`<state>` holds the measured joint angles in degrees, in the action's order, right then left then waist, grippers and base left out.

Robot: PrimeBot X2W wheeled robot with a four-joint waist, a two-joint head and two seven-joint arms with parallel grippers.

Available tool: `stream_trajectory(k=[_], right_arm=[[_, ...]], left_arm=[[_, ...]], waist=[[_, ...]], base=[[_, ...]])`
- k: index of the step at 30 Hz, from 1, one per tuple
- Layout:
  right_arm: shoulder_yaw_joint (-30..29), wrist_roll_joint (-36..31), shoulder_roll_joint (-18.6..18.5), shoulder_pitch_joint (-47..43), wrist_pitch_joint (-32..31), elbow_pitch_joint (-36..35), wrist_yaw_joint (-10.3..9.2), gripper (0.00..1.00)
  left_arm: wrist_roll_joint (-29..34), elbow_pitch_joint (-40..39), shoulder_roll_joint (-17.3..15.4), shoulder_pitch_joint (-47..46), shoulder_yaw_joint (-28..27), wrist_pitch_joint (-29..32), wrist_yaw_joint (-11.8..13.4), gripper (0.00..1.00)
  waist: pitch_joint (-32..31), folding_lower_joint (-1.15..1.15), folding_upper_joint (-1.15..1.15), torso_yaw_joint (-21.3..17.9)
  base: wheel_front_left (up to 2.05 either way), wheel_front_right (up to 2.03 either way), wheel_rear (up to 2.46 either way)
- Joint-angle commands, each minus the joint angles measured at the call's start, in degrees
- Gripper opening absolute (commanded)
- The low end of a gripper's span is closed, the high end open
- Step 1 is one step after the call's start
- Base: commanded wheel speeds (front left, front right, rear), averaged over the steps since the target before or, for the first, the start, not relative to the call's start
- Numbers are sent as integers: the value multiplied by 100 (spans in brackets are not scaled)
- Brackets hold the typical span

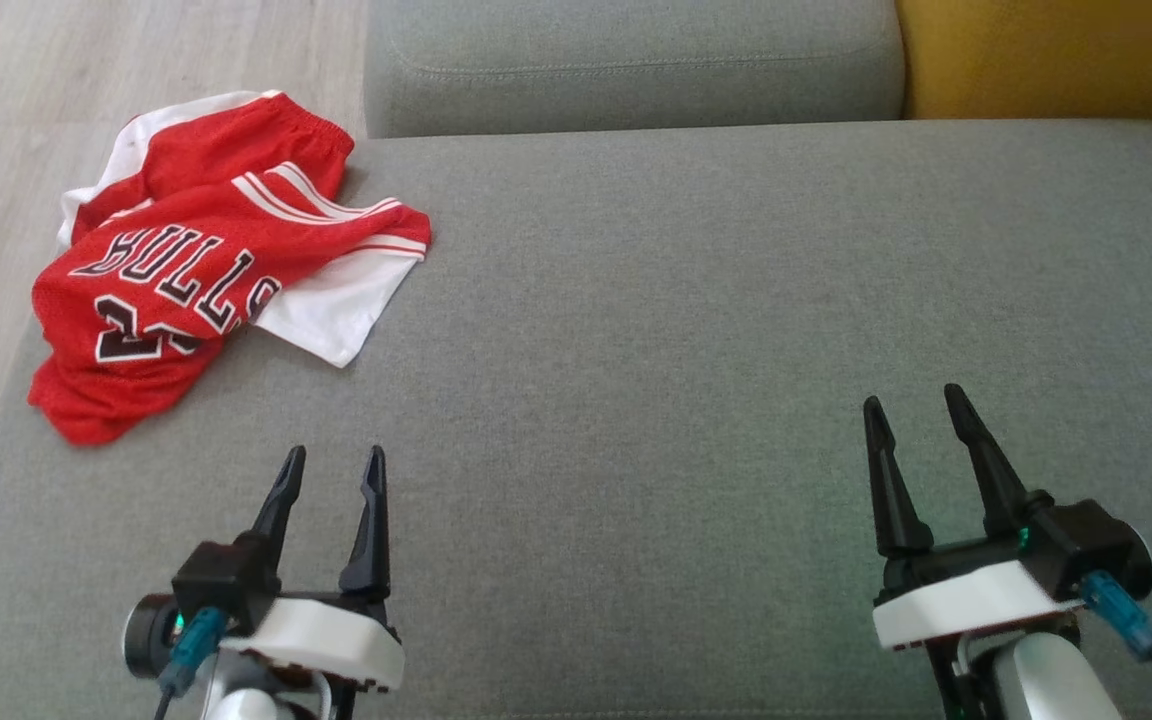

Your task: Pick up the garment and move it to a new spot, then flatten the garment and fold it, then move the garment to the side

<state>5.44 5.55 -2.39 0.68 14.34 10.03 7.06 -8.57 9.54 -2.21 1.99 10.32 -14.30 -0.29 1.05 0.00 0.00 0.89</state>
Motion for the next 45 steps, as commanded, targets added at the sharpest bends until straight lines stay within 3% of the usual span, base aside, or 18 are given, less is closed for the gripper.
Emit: stream_trajectory(k=[1,33,38,45], right_arm=[[149,-8,-49,232,66,-158,43,100],[64,85,-49,180,66,-15,43,100],[42,77,-49,119,66,-29,43,100],[75,113,-49,66,66,-77,43,100]], left_arm=[[-14,-185,-66,-230,-185,-70,34,100],[-34,-121,-66,-171,-206,-70,39,100],[-5,-125,-66,-170,-180,-70,23,100],[79,-152,-66,-148,-201,-70,-13,100]], waist=[[-18,0,0,-4],[-52,0,0,72],[-53,0,0,337],[-38,0,0,1157]], base=[[0,0,0],[0,0,0],[0,0,0],[0,0,0]])
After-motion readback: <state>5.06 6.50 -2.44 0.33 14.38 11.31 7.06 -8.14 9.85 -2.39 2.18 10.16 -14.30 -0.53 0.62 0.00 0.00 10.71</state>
